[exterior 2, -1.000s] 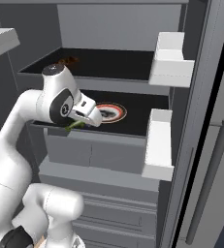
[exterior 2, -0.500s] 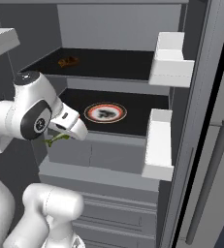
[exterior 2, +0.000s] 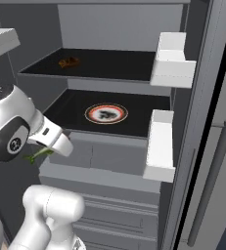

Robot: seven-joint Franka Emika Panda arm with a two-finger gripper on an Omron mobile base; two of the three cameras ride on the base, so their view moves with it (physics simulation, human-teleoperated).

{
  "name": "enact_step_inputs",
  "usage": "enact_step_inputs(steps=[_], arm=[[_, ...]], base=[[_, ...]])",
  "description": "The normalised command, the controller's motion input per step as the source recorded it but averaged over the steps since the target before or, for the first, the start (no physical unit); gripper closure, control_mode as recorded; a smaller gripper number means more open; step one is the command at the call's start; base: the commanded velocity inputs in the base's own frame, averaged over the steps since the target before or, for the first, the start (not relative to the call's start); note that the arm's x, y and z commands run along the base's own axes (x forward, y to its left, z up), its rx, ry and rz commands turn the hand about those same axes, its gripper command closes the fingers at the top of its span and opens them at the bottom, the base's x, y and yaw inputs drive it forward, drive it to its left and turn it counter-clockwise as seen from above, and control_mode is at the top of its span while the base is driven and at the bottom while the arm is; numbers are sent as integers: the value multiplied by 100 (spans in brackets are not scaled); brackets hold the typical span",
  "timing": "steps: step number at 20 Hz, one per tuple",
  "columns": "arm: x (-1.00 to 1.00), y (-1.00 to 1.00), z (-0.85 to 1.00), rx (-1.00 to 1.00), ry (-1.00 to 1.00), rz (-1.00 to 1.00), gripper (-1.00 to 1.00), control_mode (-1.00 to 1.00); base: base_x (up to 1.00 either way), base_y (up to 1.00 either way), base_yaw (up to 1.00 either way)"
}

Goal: Retrieve the fish from the fridge and place it on the cutting board.

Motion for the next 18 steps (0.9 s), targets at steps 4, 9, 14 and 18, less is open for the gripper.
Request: enact_step_inputs(steps=[4, 9, 14, 18], arm=[[-7, 0, 0, 0, 0, 0, 100, -100], [0, 0, 0, 0, 0, 0, 100, -100], [0, 0, 0, 0, 0, 0, 100, 100], [0, 0, 0, 0, 0, 0, 100, 100]], base=[[0, 0, 0], [0, 0, 0], [-8, 0, 0], [-46, 3, 0]])
